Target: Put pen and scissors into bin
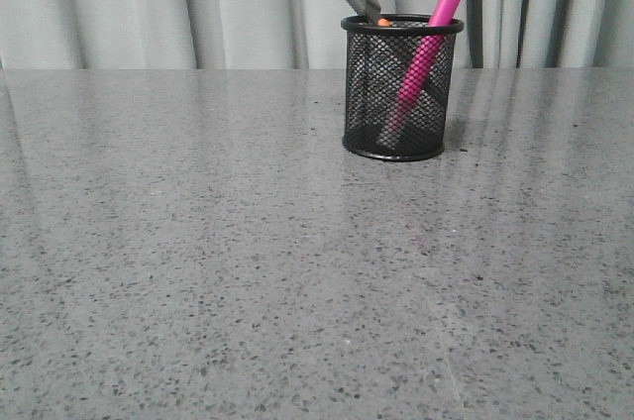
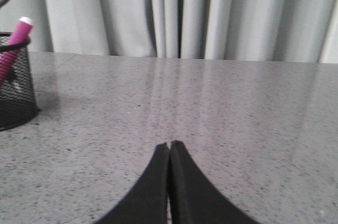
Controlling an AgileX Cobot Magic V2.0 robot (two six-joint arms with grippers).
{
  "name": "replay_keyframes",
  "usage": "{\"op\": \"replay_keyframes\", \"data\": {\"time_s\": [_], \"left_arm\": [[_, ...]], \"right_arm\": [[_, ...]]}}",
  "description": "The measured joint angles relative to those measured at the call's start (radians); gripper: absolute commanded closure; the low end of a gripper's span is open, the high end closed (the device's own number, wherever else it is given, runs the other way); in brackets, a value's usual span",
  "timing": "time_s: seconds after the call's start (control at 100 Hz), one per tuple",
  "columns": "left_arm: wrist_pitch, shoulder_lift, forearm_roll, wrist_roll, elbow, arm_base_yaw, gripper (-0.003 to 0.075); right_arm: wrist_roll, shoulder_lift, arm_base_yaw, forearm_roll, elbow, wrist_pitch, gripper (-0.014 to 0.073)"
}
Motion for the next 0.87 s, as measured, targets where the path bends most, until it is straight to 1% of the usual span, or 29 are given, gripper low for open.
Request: {"op": "replay_keyframes", "data": {"time_s": [0.35, 0.87], "left_arm": [[0.0, 0.0, 0.0, 0.0, 0.0, 0.0, 0.0739], [0.0, 0.0, 0.0, 0.0, 0.0, 0.0, 0.0739]], "right_arm": [[0.0, 0.0, -0.002, -0.002, 0.0, 0.071, 0.0669], [0.002, 0.0, -0.002, -0.002, 0.0, 0.075, 0.0669]]}}
